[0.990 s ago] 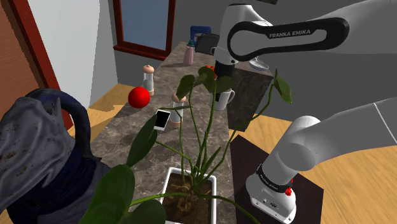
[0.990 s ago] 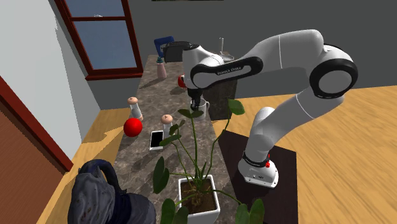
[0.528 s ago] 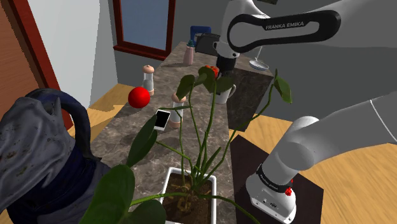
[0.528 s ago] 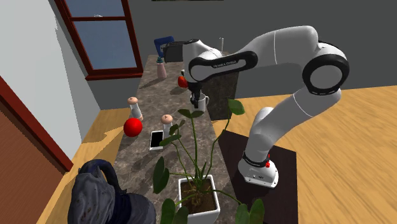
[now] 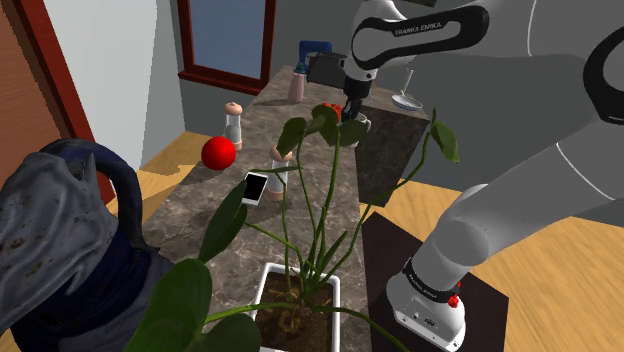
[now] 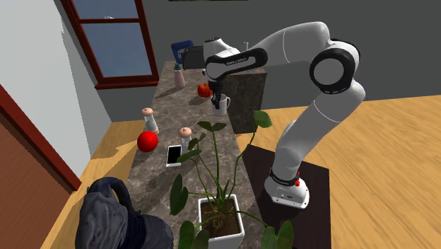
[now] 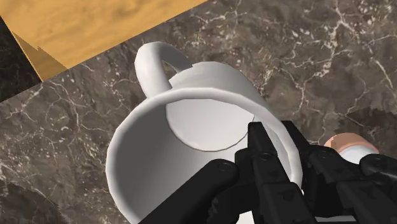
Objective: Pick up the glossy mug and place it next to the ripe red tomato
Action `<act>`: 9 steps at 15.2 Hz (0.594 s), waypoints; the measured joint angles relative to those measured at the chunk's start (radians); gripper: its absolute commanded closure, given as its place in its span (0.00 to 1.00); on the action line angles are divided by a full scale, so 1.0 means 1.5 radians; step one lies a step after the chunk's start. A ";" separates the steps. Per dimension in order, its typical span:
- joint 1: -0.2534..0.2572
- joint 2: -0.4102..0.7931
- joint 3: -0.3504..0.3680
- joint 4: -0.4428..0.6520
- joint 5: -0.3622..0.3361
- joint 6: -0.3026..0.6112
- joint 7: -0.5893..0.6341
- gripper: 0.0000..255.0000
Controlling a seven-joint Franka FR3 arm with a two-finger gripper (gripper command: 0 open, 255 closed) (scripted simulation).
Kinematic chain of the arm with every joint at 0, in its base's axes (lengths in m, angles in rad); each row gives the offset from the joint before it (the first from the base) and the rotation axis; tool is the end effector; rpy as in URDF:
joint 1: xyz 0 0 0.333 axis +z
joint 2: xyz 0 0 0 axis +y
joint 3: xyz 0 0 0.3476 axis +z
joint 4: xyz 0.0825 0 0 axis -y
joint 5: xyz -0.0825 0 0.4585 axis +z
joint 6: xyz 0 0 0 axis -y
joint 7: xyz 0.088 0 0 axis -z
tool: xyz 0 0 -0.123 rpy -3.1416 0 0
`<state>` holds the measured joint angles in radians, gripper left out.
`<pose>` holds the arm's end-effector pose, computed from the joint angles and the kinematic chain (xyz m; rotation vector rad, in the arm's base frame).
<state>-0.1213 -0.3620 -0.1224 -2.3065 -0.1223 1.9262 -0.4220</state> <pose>0.4798 -0.1321 0.4709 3.0598 0.3540 -0.0642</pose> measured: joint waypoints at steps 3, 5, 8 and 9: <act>-0.014 0.062 -0.031 0.063 -0.002 0.002 -0.045 1.00; -0.023 0.098 -0.048 0.097 0.000 0.007 -0.072 1.00; -0.035 0.154 -0.072 0.158 0.008 0.005 -0.113 1.00; -0.038 0.175 -0.077 0.178 0.012 0.007 -0.124 1.00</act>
<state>-0.1785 -0.0988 -0.2384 -2.0401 -0.1041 1.9373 -0.6078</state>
